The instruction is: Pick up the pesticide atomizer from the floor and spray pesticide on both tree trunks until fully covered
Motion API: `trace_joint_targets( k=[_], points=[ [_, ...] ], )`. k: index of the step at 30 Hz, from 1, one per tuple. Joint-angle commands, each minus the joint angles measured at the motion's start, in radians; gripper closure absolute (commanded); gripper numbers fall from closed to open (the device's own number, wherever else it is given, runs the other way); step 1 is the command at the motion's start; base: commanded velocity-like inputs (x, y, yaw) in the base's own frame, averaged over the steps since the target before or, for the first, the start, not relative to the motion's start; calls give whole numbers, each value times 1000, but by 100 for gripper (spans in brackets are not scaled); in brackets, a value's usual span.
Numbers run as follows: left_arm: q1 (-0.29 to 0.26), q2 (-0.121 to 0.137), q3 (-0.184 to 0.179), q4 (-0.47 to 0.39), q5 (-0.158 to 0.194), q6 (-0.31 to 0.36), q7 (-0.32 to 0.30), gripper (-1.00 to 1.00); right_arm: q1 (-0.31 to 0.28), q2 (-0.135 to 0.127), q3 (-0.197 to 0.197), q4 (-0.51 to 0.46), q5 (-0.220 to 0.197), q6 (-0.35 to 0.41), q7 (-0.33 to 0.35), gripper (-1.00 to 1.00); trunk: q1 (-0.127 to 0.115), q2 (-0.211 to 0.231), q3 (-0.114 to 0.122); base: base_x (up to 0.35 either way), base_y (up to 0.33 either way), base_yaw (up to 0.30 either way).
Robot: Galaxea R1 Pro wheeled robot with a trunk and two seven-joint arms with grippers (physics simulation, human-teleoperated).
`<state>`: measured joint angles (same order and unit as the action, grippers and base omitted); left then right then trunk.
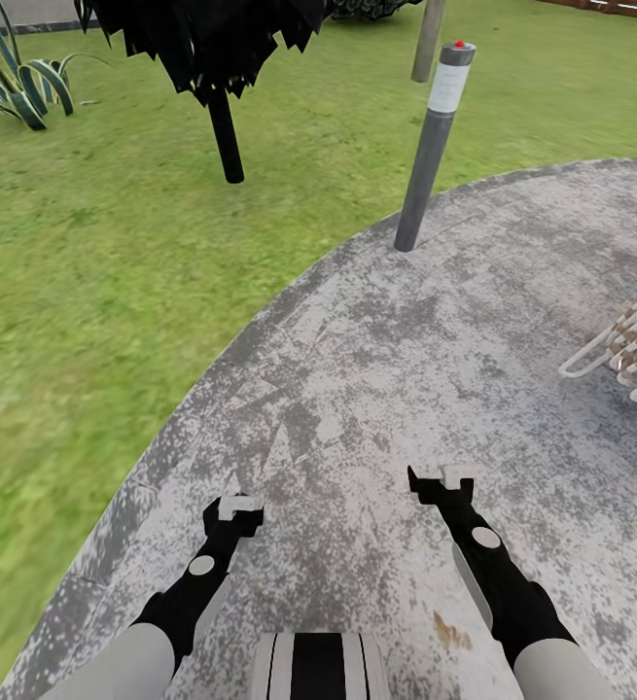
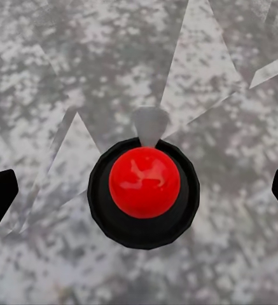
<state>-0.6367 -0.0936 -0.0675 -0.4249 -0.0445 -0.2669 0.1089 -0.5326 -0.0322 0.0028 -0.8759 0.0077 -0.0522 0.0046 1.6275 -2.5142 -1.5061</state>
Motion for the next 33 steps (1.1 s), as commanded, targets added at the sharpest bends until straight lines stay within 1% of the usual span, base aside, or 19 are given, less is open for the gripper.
trace_joint_targets(
  k=[1, 22, 33],
  points=[
    [0, 0, 0, 0, 0, 0, 0, -100, 0, 0, 0, 0, 0, 0, 0, -100, 0, 0, 0, 0, 0, 0],
    [0, 0, 0, 2, 0, 0, 0, -100, 0, 0, -1, 0, 0, 0, 0, -100, 0, 0, 0, 0, 0, 0],
    [0, 0, 2, 3, 0, 0, 0, -100, 0, 0, -1, -1, -1, -1, 0, -100, 0, 0, -7, 0, 0, 0]
  ],
)
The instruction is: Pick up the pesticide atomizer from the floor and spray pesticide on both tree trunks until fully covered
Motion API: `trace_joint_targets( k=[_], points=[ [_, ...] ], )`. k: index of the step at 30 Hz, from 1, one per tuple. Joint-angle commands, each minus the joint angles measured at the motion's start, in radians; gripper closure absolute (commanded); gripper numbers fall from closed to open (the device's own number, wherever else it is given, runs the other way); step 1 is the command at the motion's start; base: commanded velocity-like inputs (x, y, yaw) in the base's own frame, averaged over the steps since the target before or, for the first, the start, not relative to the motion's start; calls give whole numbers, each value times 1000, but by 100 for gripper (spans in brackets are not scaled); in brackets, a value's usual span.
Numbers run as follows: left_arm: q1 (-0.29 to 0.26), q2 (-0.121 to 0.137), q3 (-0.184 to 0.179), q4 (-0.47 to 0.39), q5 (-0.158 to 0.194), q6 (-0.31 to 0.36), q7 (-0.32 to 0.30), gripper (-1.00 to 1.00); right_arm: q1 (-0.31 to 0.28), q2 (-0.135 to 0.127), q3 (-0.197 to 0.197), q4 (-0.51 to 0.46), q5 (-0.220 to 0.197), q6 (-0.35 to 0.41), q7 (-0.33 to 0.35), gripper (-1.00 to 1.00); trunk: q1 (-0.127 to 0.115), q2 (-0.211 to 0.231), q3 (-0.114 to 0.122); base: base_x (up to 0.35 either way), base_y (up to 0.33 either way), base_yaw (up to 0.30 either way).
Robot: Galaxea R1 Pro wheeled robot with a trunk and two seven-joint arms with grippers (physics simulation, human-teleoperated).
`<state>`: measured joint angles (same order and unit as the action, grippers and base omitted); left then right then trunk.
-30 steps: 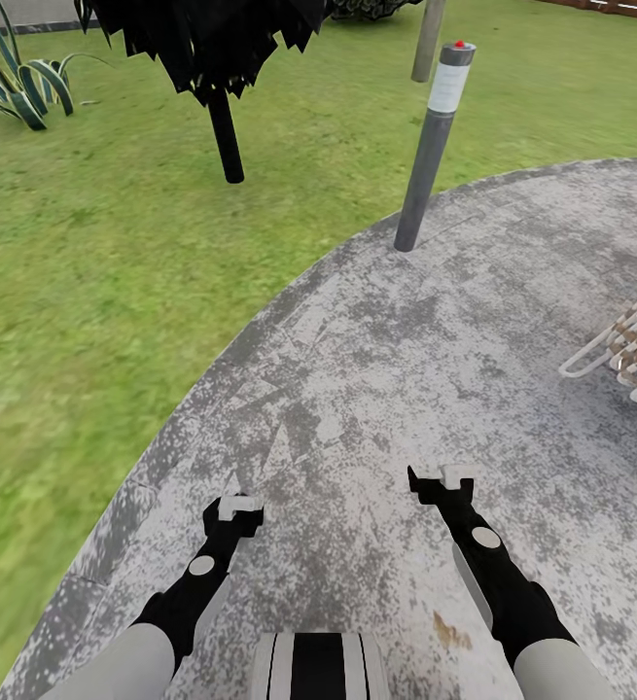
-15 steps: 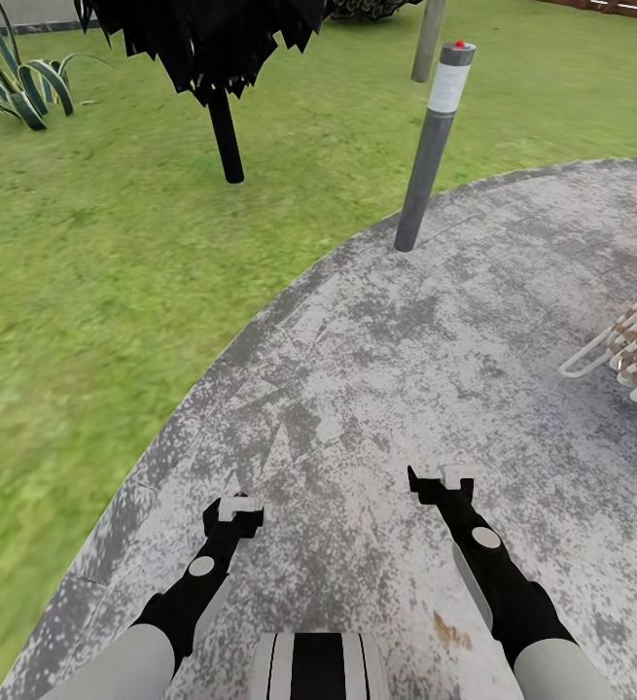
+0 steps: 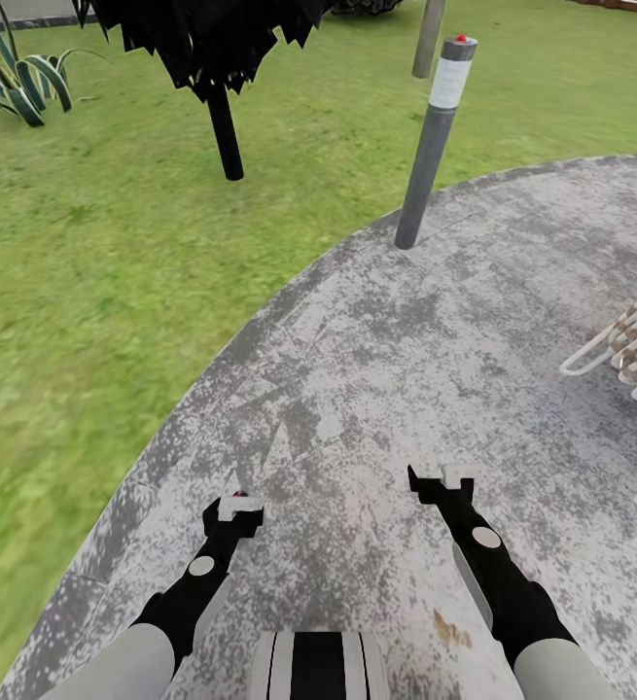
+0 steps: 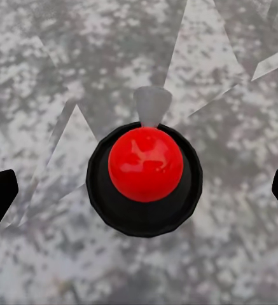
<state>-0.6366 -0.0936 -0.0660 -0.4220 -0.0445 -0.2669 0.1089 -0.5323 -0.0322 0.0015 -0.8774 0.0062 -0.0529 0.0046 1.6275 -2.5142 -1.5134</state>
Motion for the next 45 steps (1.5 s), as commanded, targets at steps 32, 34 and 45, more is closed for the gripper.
trace_joint_targets(
  k=[32, 34, 45],
  points=[
    [0, -2, 0, -3, 0, 0, 0, 100, 0, 0, 0, 1, 0, -1, 0, -100, 0, 0, -3, 0, 0, 0],
    [0, -2, 0, -3, 0, 0, 0, 100, 0, 1, 0, 1, 0, -1, 0, -100, 0, 0, -3, 0, 0, 0],
    [-2, 0, -2, -5, 0, -46, -1, 100, 0, 1, 0, 0, 0, -1, 0, -100, 0, 0, -3, 0, 0, 0]
  ],
)
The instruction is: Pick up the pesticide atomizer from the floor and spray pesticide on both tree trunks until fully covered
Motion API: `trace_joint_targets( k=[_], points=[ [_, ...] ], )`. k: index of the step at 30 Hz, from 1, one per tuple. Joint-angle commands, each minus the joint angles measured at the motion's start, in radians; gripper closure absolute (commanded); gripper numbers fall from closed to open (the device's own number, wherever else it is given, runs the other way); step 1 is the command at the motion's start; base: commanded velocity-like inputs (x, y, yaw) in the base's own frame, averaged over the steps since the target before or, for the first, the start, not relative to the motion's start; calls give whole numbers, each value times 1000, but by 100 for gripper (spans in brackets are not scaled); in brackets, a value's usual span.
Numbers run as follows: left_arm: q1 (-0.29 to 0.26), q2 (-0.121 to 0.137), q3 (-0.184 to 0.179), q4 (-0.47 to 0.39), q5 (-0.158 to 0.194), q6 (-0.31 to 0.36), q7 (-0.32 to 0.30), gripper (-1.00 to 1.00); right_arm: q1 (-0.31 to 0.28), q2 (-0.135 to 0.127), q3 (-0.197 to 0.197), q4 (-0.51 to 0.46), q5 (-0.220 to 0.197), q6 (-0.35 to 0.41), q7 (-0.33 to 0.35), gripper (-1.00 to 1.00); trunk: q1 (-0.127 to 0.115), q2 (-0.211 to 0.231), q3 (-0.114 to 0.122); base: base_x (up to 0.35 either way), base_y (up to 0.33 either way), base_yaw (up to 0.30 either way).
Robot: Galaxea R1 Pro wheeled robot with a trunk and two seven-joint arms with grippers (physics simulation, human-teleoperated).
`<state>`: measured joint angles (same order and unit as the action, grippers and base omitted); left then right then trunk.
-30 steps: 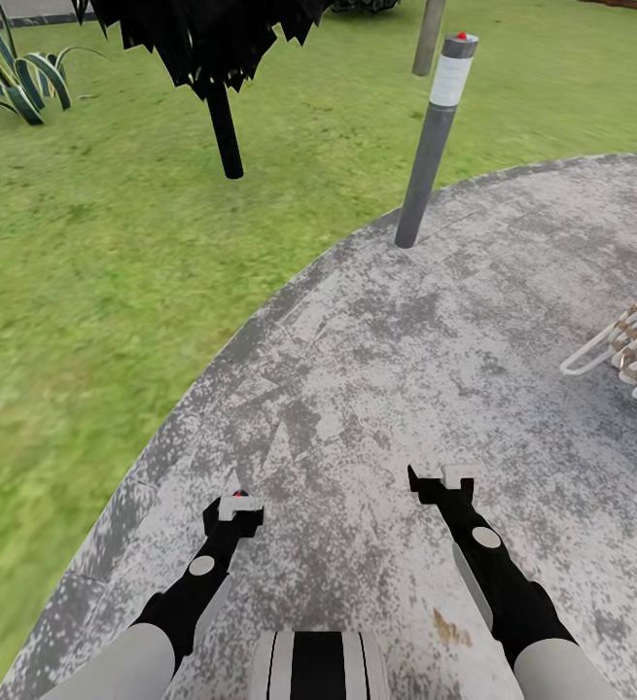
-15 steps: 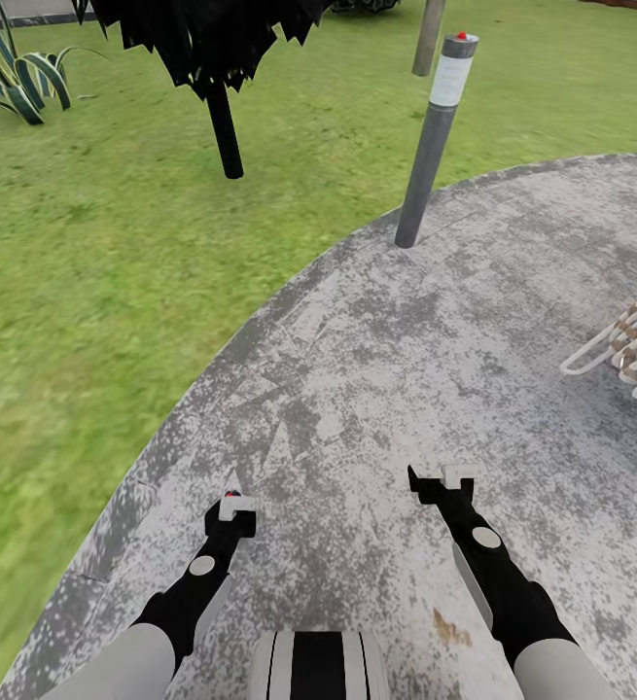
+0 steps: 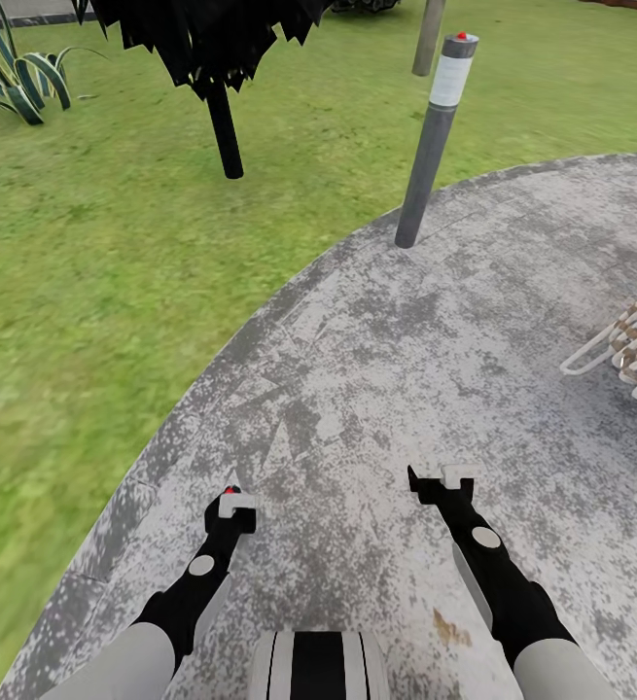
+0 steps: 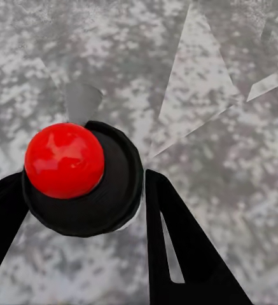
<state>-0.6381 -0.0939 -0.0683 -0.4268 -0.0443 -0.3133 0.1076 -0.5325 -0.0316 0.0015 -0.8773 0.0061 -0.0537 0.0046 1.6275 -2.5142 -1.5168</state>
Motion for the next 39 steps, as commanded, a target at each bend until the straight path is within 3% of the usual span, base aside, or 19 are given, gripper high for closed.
trace_joint_targets(
  k=[1, 12, 21, 27, 39],
  points=[
    [0, -1, 2, 0, 0, 0, 0, 100, 0, 0, 0, -2, 0, 0, 0, -100, 0, 0, 4, 0, 0, 0],
    [3, 2, 9, 0, 0, 10, 0, 100, 0, 1, 0, -1, 1, 1, -1, -100, -5, 3, 46, 0, 0, 0],
    [8, 23, 15, 2, 4, 47, 15, 100, 2, 8, 5, 4, 18, 2, -3, -100, -9, 5, 81, 0, 0, 0],
    [2, 22, 14, 1, 9, 197, 51, 100, 2, 9, 6, -2, 26, 2, -2, -100, -12, 6, 104, 0, 0, 0],
    [4, 20, 8, 0, 3, 258, 52, 100, 2, 10, 6, -6, 19, 2, -2, -100, -18, 9, 151, 0, 0, 0]
  ],
)
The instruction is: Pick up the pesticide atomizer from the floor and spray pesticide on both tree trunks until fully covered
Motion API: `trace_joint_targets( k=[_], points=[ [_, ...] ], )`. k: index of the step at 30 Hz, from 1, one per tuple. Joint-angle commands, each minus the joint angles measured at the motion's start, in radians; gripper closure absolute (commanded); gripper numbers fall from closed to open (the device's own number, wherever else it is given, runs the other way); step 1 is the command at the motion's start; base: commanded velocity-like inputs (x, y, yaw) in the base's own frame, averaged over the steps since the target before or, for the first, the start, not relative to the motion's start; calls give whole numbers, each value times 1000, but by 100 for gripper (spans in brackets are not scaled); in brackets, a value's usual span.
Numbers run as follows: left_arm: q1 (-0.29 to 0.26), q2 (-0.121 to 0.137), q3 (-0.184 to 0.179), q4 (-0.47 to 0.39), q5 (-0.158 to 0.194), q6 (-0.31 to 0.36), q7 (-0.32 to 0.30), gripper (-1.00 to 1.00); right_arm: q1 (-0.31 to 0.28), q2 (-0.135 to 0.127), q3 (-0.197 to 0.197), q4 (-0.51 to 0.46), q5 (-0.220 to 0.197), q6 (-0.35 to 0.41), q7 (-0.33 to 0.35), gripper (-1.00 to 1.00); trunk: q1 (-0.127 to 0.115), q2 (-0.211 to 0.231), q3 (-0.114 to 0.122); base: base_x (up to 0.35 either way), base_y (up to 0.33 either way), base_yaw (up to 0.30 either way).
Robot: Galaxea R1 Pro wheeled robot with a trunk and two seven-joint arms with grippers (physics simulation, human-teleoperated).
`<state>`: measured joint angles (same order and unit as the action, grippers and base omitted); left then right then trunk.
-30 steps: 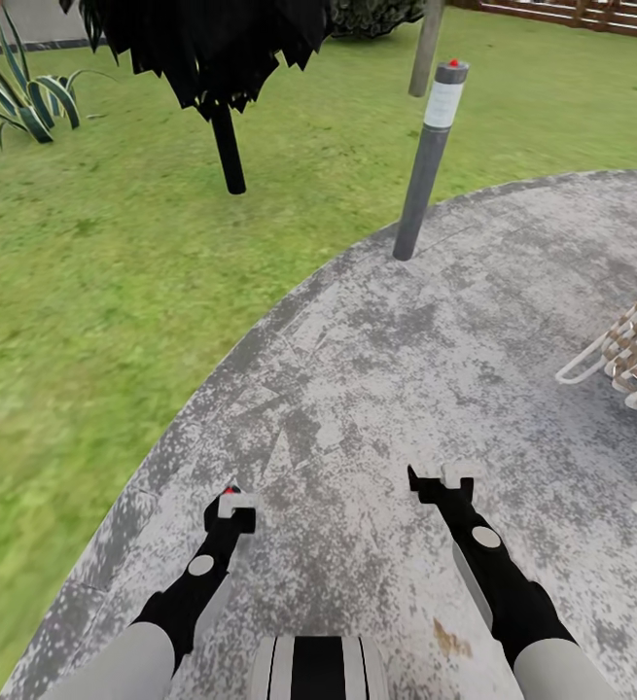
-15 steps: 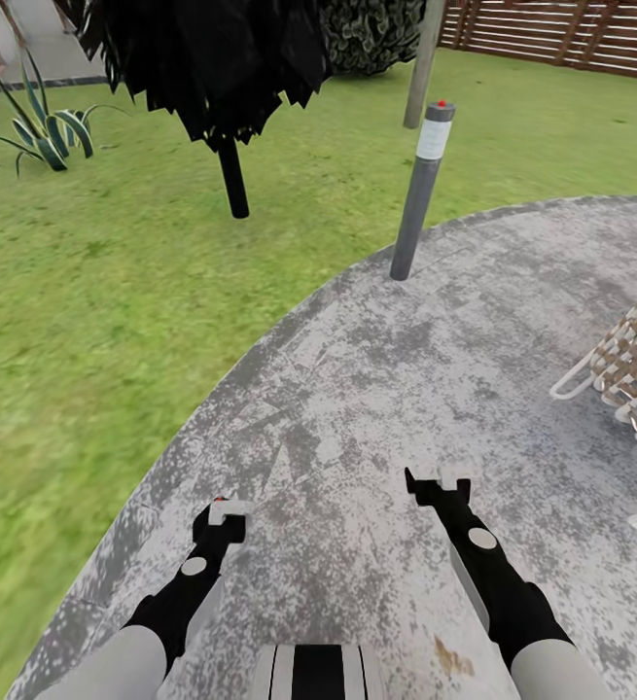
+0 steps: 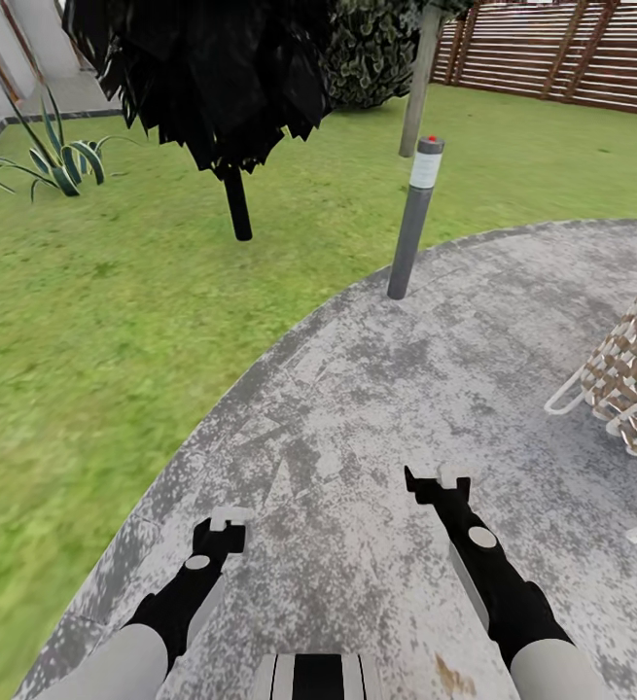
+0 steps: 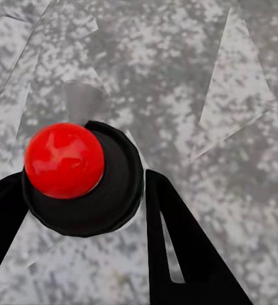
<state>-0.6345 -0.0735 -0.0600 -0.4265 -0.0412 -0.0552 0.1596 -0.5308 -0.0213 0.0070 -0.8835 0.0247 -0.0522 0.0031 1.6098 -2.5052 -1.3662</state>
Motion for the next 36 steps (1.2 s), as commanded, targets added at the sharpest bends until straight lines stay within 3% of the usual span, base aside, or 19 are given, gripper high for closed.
trace_joint_targets(
  k=[1, 4, 22, 36],
  points=[
    [1, 1, 0, 1, -1, 1, 0, 100, 0, 0, 0, 1, 0, 0, 0, -100, 0, 0, 4, 0, 0, 0],
    [2, 10, 4, 0, -1, 0, 2, 100, 0, 0, -2, -3, 3, 1, 0, -100, -2, 1, 16, 0, 0, 0],
    [2, 9, 6, 0, 3, 3, 0, 100, 0, -10, -5, -5, 6, 0, 0, -100, -10, 5, 105, 0, 0, 5],
    [2, 9, 5, 0, 8, 24, 0, 100, 0, -9, -4, -30, 4, 3, 0, -100, -64, 103, 169, 0, 0, 127]
  ],
)
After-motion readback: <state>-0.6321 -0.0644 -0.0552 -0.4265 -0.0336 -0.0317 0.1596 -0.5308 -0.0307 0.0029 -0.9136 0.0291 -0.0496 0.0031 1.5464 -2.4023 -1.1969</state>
